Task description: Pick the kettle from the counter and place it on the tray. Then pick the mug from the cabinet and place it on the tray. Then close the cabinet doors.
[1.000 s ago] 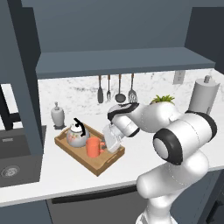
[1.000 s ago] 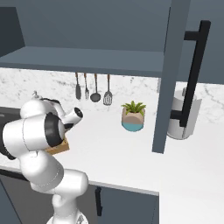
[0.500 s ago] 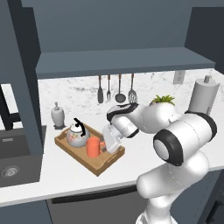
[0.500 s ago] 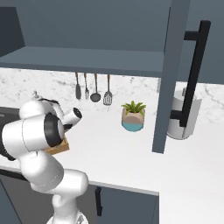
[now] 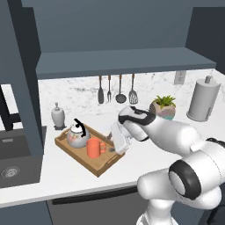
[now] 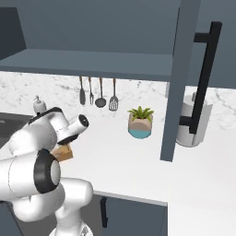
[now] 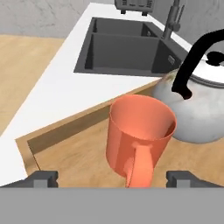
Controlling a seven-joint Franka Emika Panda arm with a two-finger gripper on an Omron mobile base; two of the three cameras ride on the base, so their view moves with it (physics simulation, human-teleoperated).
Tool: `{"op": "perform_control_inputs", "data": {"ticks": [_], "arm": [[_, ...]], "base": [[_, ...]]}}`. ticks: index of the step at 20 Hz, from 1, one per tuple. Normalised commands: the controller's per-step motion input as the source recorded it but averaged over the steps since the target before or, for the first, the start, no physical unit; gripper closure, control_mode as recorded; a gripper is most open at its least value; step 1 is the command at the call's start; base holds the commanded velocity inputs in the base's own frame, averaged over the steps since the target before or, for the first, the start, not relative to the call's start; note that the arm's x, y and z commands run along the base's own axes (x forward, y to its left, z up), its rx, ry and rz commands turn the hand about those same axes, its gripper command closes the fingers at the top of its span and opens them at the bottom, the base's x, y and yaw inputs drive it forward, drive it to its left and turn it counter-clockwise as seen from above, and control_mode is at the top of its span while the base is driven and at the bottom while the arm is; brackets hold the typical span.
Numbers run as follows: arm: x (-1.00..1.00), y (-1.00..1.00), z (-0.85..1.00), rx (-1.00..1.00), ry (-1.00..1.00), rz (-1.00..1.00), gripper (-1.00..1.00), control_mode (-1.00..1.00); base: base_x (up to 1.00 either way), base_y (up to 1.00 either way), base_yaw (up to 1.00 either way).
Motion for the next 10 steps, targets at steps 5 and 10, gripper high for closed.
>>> {"op": "perform_control_inputs", "data": {"ticks": [5, 10], "arm": [[-0.48, -0.26, 0.68, 0.00, -0.11, -0.16, -1.00, -1.00], [-0.16, -0.30, 0.82, 0.00, -0.05, -0.16, -1.00, -1.00]], "base": [[0.00, 0.00, 0.00], [0.00, 0.00, 0.00]]}}
